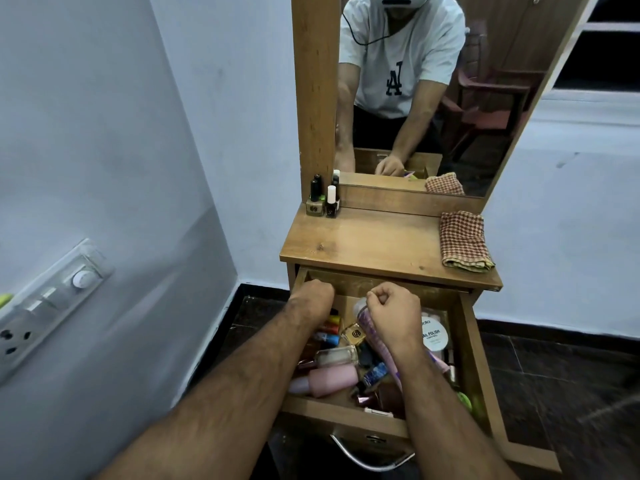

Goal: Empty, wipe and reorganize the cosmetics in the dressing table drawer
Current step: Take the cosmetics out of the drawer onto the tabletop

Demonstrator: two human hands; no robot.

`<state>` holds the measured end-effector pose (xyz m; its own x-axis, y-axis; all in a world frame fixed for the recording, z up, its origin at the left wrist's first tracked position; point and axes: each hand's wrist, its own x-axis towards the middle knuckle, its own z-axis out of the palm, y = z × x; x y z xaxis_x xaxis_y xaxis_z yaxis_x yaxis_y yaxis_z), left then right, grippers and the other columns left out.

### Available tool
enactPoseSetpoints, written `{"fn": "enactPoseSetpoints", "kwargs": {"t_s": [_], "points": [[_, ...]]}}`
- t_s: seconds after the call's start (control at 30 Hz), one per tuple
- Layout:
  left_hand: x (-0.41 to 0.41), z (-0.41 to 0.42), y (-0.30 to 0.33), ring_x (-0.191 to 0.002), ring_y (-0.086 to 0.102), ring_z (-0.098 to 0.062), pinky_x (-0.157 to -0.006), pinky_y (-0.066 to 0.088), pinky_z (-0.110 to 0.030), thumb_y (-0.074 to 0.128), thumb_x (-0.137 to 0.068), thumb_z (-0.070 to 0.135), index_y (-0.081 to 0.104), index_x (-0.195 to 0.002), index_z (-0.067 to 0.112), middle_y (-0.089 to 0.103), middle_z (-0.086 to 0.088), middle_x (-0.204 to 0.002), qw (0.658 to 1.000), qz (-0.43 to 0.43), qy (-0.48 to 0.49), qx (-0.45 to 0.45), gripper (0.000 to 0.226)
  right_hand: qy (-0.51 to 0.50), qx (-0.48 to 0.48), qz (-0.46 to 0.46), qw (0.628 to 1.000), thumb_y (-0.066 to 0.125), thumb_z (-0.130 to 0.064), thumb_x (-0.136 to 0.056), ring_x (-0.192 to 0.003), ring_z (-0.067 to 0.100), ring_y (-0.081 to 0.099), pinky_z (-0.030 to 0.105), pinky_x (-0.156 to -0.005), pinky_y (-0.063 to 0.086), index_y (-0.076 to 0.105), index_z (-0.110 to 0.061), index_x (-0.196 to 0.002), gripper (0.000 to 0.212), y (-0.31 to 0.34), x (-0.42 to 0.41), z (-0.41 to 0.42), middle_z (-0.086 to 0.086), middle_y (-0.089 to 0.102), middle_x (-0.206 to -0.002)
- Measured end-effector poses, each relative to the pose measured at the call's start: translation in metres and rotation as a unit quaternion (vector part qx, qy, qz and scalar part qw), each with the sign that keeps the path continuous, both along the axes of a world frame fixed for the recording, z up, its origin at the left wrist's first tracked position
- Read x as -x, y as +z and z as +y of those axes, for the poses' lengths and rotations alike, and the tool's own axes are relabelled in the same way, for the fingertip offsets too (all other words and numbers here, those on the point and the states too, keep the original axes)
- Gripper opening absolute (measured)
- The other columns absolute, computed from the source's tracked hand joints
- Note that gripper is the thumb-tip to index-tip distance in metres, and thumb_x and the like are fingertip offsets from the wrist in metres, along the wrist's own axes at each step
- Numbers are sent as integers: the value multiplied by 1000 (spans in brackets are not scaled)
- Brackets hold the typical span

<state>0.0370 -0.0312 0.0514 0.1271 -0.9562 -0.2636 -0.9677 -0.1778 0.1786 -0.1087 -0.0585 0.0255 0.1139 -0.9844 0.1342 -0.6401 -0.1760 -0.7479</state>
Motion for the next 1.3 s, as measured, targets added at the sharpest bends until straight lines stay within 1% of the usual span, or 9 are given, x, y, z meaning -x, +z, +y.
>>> {"fn": "enactPoseSetpoints", "kwargs": {"t_s": [0.13,0.43,0.6,0.7,0.8,0.9,1.07,1.2,1.3], "points": [[2,-5,-2,-113,59,-24,-94,47,-34,65,-90,19,61,-118,7,62,-11,-122,998,-37,7,-48,31,-7,-11,-1,1000,62,-19,-91,-78,9,62,23,-72,45,73,-18,-85,12,0,0,-3,-6,68,-81],[4,-3,-5,-110,61,-21,-94,49,-32,65,-91,24,65,-114,7,65,-8,-117,998,-33,32,-53,29,-5,-15,9,1000,62,-19,-91,-76,6,61,22,-68,46,71,-20,-82,12,-3,-1,-4,-9,67,-79],[2,11,-3,-103,64,-25,-89,51,-34,57,-95,14,66,-109,7,68,-11,-111,999,-13,26,45,18,4,-17,-22,1000,64,-16,-91,-78,8,64,26,-73,53,72,-18,-85,10,0,5,-4,-8,68,-79],[1,24,-7,-105,63,-28,-88,53,-41,61,-95,24,62,-119,14,67,-9,-113,988,44,53,135,26,2,-13,-55,998,65,-15,-91,-75,11,67,35,-74,60,72,-20,-85,10,2,14,-1,-9,68,-79],[2,38,-13,-106,63,-23,-86,53,-39,62,-94,32,60,-124,22,66,-2,-116,969,96,99,207,31,-6,12,10,1000,66,-20,-92,-78,5,62,28,-72,55,72,-20,-95,7,6,28,4,-7,70,-87],[2,47,-15,-105,63,-19,-87,53,-37,62,-94,36,60,-125,23,66,2,-119,949,132,139,249,33,-4,30,94,995,66,-29,-91,-85,7,62,32,-76,56,70,-21,-105,17,10,39,9,-7,69,-96],[0,54,-11,-103,62,-15,-87,53,-35,62,-94,38,62,-122,20,67,3,-116,926,156,174,298,33,85,98,182,975,60,-21,-94,-96,13,56,31,-82,48,72,-19,-101,14,14,22,21,-5,67,-100],[-4,54,-14,-105,62,-15,-85,49,-30,65,-93,34,64,-122,19,68,2,-116,911,176,201,313,33,203,100,306,925,54,-18,-91,-90,19,51,34,-74,41,71,-29,-101,23,4,-7,17,-2,69,-101],[-6,54,-16,-101,62,-14,-82,50,-31,65,-92,32,65,-120,21,68,3,-114,905,189,211,317,30,244,67,399,881,61,-23,-88,-103,22,50,38,-83,36,68,-31,-111,25,6,-18,9,1,68,-109]]}}
